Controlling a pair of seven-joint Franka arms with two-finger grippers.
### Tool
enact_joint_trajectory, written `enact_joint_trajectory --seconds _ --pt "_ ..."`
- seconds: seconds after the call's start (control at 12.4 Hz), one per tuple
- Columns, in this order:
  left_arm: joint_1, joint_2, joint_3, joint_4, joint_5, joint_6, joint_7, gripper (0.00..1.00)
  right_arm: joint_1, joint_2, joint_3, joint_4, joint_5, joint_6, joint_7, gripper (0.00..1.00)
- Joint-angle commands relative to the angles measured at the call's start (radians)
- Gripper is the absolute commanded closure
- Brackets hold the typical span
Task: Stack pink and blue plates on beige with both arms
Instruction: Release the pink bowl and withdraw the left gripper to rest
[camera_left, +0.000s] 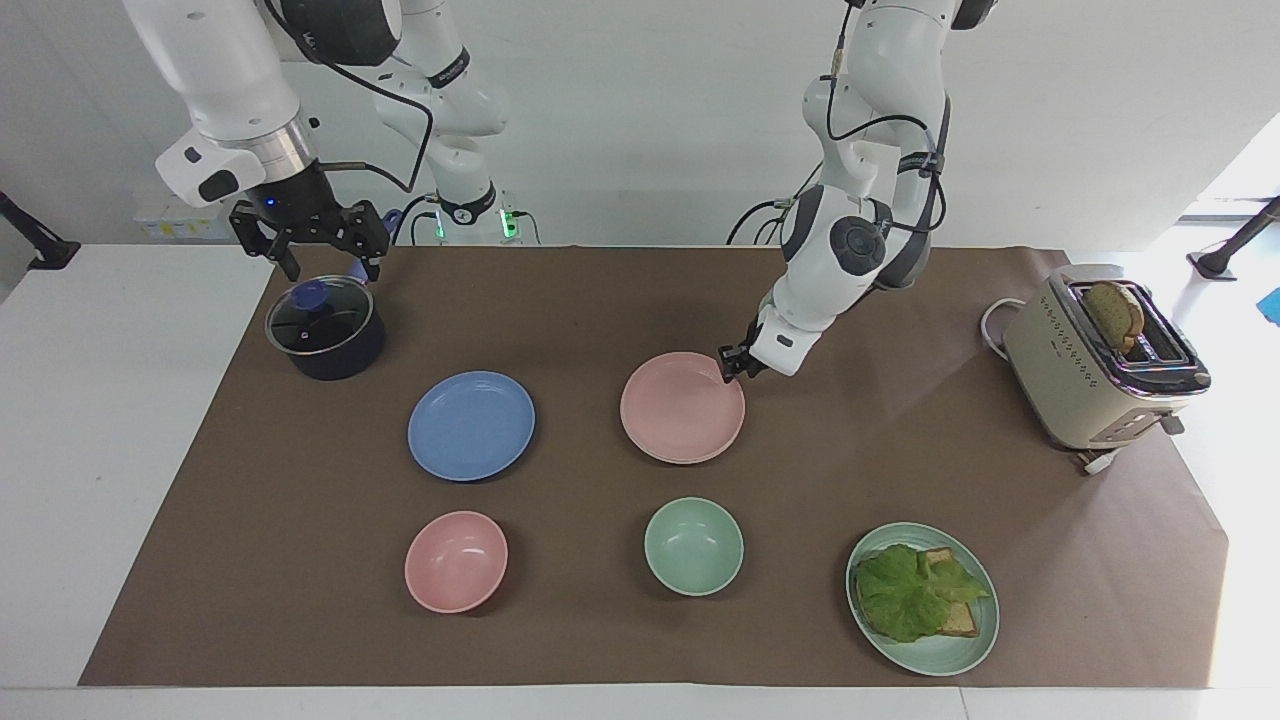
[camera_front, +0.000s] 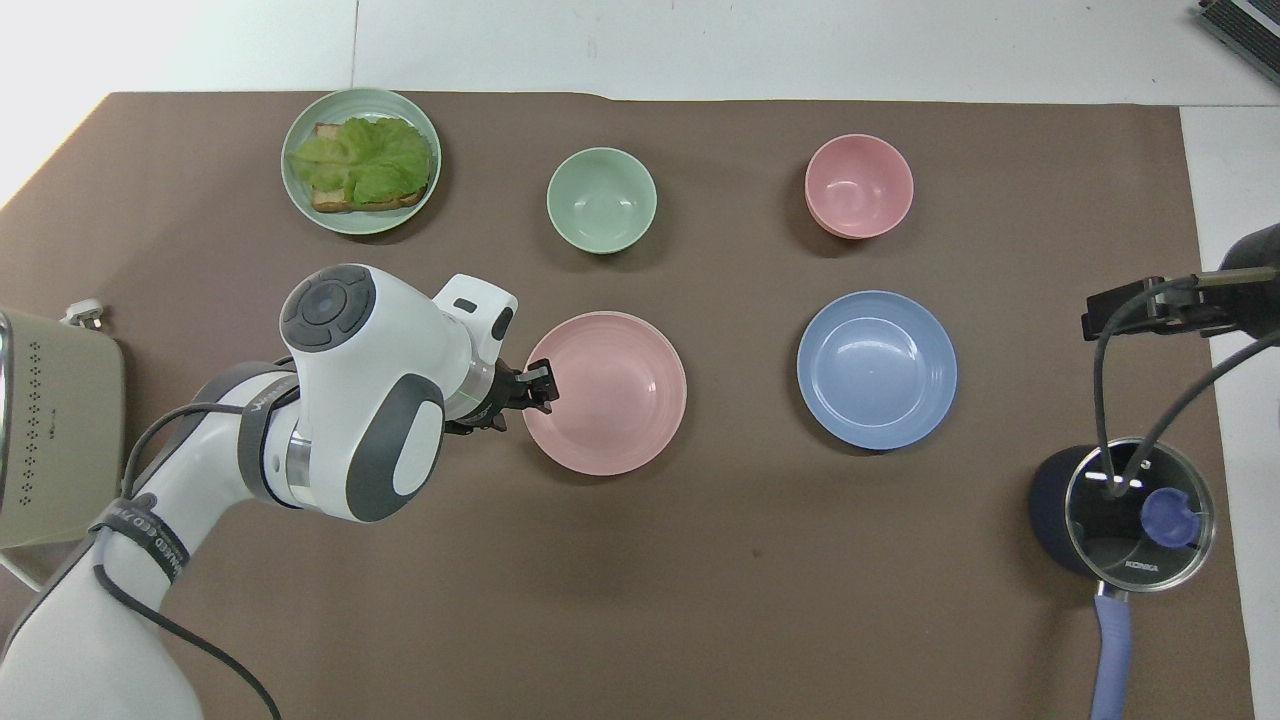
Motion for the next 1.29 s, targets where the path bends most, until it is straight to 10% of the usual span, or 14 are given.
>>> enact_joint_trajectory --seconds 0.0,0.4,1.21 --pt "0.031 0.002 0.016 0.015 0.007 -0.012 0.01 0.0 -0.016 -0.019 0.003 -0.016 0.015 -0.007 -0.031 0.0" --pt "0.156 -0.031 0.025 0.115 0.3 -0.097 0.132 0.0 -0.018 -0.034 0.003 -0.066 0.015 0.068 -0.032 0.0" --pt "0.312 -0.166 0.065 0.442 0.362 -0.493 0.576 0.0 -0.038 0.151 0.0 -0.258 0.012 0.467 -0.032 0.0"
